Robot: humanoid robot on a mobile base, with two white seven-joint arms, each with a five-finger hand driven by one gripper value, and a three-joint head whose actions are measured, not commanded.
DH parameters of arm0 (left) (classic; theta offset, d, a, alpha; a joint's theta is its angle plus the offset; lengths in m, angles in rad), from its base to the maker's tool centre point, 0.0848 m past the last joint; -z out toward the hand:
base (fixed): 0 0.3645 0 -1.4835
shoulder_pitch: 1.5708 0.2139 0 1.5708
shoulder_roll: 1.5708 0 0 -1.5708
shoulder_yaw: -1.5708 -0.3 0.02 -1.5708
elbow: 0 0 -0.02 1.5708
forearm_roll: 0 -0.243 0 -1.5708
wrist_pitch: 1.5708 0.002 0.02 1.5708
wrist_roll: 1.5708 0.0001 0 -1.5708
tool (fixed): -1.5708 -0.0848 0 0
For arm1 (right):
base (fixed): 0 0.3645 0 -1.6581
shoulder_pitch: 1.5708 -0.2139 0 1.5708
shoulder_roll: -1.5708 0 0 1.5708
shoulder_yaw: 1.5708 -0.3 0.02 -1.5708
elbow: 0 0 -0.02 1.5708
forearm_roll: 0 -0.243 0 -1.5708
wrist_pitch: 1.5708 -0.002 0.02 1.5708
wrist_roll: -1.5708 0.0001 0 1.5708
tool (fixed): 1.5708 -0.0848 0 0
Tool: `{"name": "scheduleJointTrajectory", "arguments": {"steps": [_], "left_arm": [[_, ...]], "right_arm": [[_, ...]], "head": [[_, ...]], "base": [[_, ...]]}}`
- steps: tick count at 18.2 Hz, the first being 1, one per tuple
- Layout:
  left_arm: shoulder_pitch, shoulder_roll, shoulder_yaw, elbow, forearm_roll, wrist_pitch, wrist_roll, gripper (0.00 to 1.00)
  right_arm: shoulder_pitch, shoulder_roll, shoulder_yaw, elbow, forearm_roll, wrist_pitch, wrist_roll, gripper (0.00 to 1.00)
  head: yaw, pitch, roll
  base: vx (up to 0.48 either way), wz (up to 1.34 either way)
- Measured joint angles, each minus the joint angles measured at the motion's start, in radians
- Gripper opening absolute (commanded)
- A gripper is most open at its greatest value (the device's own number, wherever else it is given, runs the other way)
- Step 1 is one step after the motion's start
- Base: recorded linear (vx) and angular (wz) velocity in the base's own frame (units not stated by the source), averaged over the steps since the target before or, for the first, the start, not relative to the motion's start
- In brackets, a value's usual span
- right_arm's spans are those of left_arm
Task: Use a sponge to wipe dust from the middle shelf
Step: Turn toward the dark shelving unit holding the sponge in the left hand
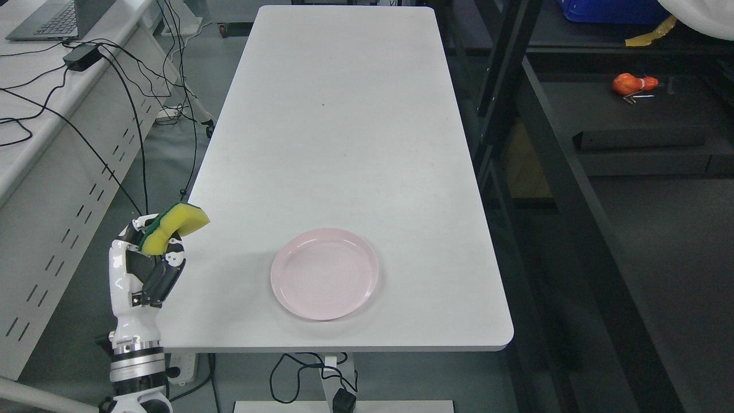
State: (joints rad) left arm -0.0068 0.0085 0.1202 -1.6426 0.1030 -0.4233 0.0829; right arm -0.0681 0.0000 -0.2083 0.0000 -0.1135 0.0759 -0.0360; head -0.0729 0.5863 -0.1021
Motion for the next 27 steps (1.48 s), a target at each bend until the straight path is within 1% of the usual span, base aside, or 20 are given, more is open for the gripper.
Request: {"name": "scheduleJointTrajectory", "arguments": {"steps": [11,24,27], "left_arm": [[0.006,-0.006,-0.018,-0.015,0.003,-0.006,-0.005,0.00],[0.035,-0.008,-0.081,-0.027,0.003,-0.011,-0.005,0.00],[0.021,-0.008,-0.092,-0.031,0.003,-0.012,-0.005,0.00]], "right_arm": [[0.000,0.000,0.000,0.000,0.000,0.000,0.000,1.00],[0.000,0.000,0.000,0.000,0.000,0.000,0.000,1.00],[0.000,0.000,0.000,0.000,0.000,0.000,0.000,1.00]], "head": [[0.0000,0.000,0.000],[0.0000,0.000,0.000],[0.0000,0.000,0.000]], "base": [[-0.216,-0.31],[-0.282,0.01],[-0.277,-0.10]]}}
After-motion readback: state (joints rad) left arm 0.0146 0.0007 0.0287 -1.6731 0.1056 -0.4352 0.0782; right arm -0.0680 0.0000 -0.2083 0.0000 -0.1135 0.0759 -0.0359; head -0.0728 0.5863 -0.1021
